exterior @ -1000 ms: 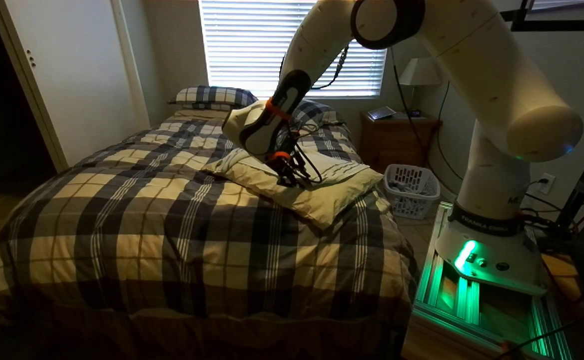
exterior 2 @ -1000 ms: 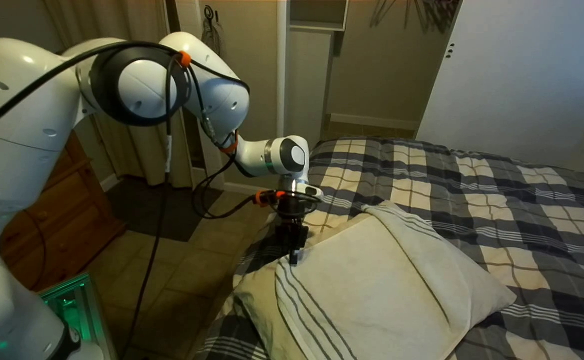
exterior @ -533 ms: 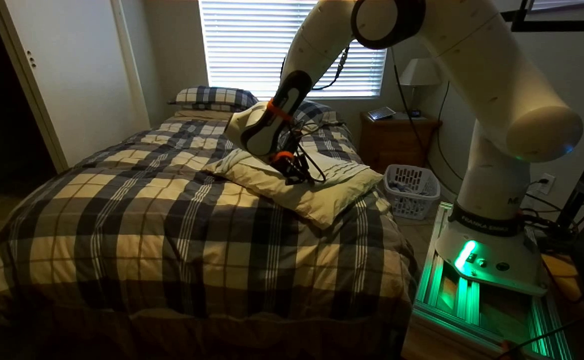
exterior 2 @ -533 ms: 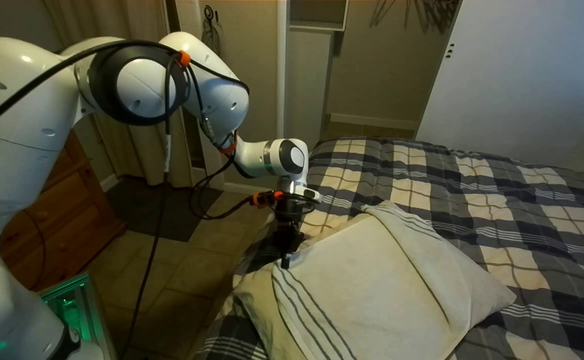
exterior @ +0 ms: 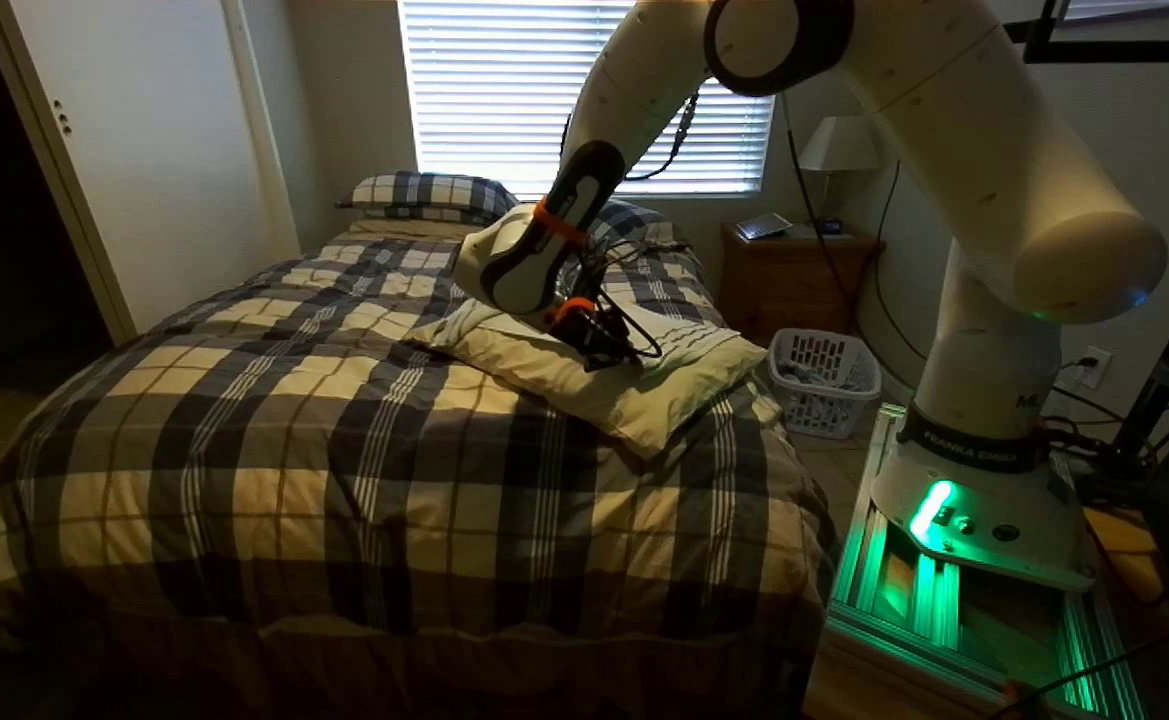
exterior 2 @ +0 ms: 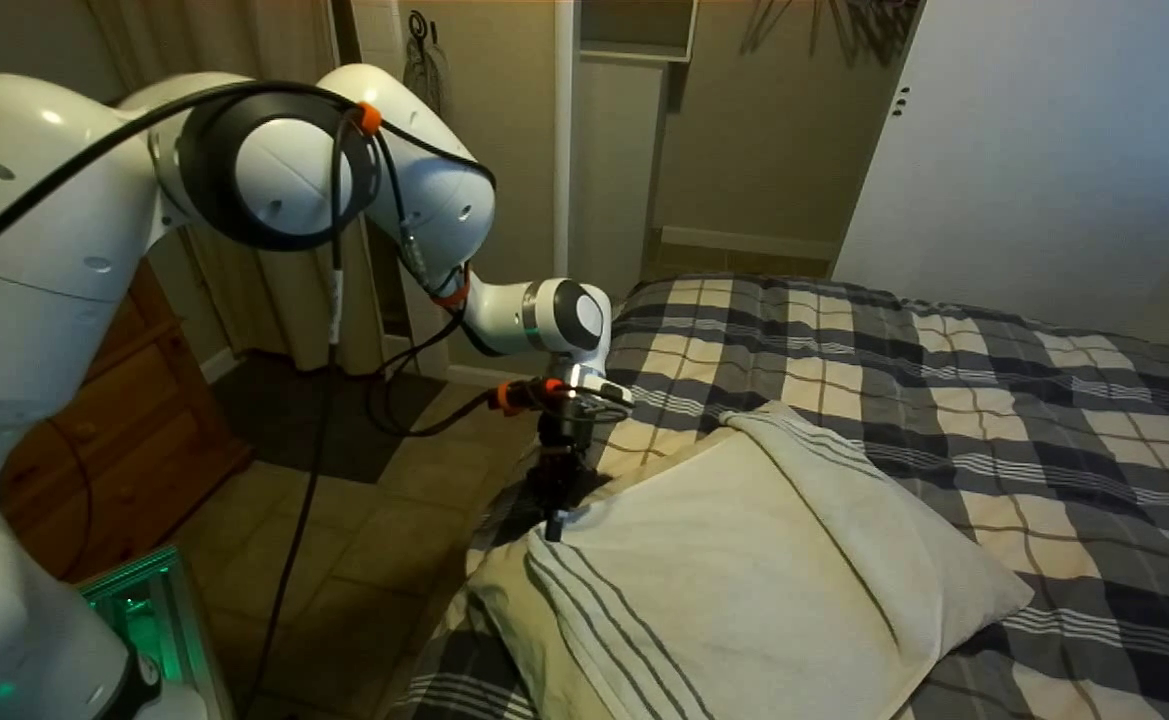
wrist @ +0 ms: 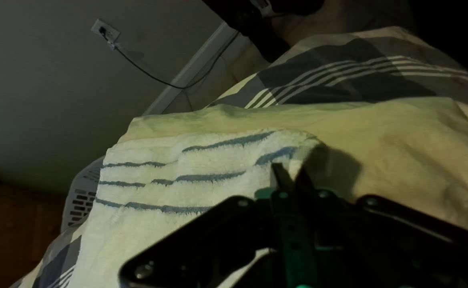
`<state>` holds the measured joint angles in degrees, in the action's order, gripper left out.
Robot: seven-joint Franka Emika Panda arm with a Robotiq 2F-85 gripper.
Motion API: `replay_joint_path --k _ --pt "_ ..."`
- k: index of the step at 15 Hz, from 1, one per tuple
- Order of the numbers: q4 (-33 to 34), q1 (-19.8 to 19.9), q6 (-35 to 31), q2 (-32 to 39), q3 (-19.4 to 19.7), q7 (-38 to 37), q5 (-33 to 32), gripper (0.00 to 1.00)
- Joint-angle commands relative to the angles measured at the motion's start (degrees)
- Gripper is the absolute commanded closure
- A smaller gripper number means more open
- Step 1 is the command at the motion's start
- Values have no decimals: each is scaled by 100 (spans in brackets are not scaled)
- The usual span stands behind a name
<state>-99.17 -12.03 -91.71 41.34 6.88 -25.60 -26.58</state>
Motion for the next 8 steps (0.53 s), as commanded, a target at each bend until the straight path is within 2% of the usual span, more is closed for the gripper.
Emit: replay_joint_path --k 1,8 --pt "-341 14 268 -243 -204 319 -29 95" --pt "-585 38 612 -202 -360 438 46 95"
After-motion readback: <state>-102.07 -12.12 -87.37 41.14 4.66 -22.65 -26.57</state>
